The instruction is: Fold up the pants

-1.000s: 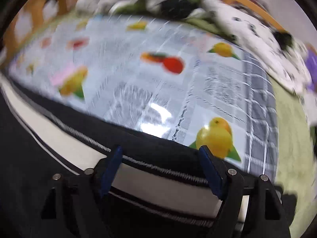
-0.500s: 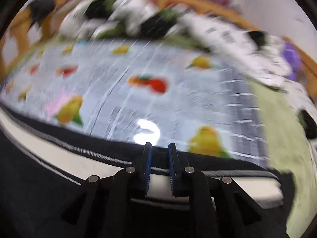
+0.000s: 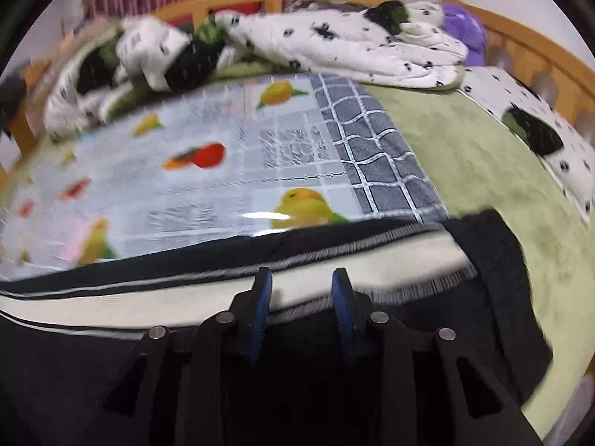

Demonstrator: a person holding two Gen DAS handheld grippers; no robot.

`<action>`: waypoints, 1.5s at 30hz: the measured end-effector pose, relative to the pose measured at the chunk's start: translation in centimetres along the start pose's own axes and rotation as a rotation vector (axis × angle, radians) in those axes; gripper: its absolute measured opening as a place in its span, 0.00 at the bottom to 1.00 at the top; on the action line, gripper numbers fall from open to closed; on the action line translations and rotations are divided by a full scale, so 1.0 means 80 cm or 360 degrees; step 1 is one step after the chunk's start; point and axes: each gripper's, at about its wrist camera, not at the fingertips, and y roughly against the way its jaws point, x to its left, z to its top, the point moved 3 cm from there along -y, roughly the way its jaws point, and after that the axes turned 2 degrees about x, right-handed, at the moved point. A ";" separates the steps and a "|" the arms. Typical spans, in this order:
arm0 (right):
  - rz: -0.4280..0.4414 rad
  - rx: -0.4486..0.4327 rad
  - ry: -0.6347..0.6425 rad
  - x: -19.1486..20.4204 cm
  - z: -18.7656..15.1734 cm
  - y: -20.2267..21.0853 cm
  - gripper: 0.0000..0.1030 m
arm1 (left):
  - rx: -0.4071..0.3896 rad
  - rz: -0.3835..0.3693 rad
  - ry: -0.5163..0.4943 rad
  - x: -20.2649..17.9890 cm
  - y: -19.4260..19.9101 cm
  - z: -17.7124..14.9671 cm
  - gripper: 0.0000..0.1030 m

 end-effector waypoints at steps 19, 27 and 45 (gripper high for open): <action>0.0263 -0.0221 0.0176 0.231 -0.046 0.298 0.50 | -0.0142 -0.0186 -0.0300 -0.072 0.274 -0.026 0.79; 0.0525 -0.0253 0.0293 0.324 -0.108 0.272 0.56 | 0.0009 -0.0378 0.0168 0.036 0.150 -0.162 0.77; 0.0281 -0.0104 0.0245 0.275 -0.188 0.189 0.56 | -0.0188 -0.0342 0.0638 0.156 0.046 -0.163 0.59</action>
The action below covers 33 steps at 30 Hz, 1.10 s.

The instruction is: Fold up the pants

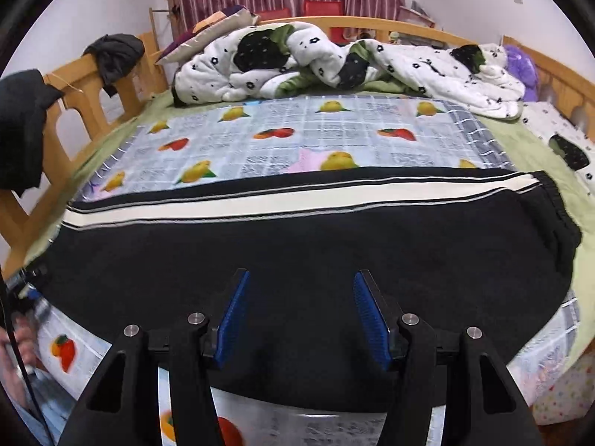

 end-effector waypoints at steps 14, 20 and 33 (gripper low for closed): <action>0.0051 -0.0072 -0.0126 -0.052 -0.015 0.012 0.56 | -0.0004 0.0047 0.0021 0.002 0.000 0.020 0.11; 0.0053 0.0027 -0.0276 -0.090 -0.032 -0.028 0.54 | -0.0173 0.0225 -0.0301 -0.065 0.032 0.026 0.10; -0.0137 -0.0227 -0.0308 -0.173 -0.044 0.025 0.53 | -0.0300 0.0037 -0.1198 -0.409 0.051 -0.094 0.09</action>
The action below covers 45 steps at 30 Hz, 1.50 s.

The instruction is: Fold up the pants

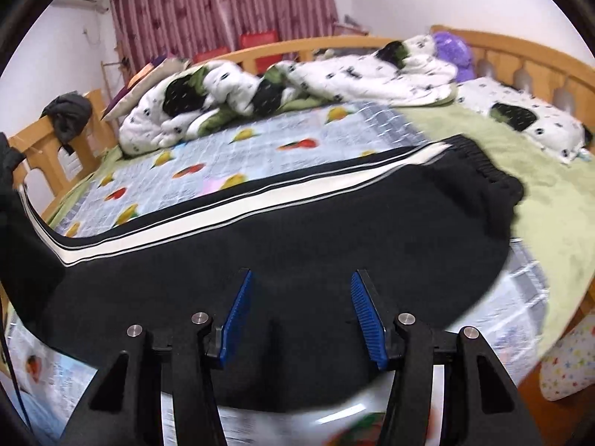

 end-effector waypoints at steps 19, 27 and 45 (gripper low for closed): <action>-0.0147 -0.0054 -0.0180 -0.191 -0.026 0.092 0.53 | 0.0388 -0.0425 -0.0540 -0.342 -0.064 -0.162 0.51; 0.0291 0.0035 -0.0068 -0.074 0.010 0.027 0.53 | 0.0259 -0.0482 -0.0180 -0.157 -0.004 -0.146 0.74; 0.0240 0.0242 0.0148 -0.021 0.008 -0.033 0.45 | 0.0487 -0.0313 0.0110 -0.022 -0.065 -0.158 0.73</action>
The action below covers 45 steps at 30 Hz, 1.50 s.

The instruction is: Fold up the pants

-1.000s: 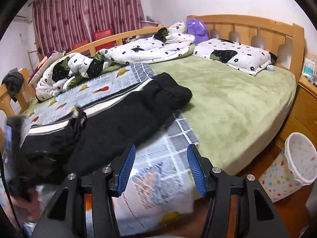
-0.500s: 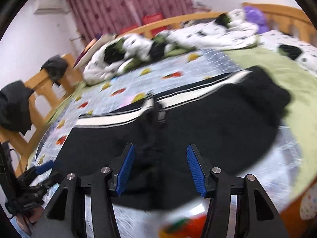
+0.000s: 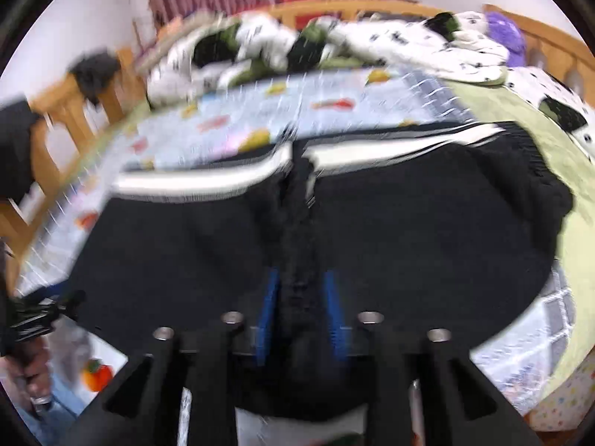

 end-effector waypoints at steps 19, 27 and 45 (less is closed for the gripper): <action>-0.0234 0.0007 -0.0755 -0.260 0.046 -0.063 0.42 | 0.0189 -0.0446 0.0408 0.061 -0.108 0.093 0.48; -0.0374 -0.0419 -0.0271 -0.141 0.121 0.016 0.13 | 0.0172 -0.0534 0.0486 0.060 -0.093 0.126 0.10; -0.0125 -0.0193 -0.0054 0.063 0.112 -0.085 0.12 | 0.0133 -0.0048 0.0423 0.311 -0.031 0.150 0.18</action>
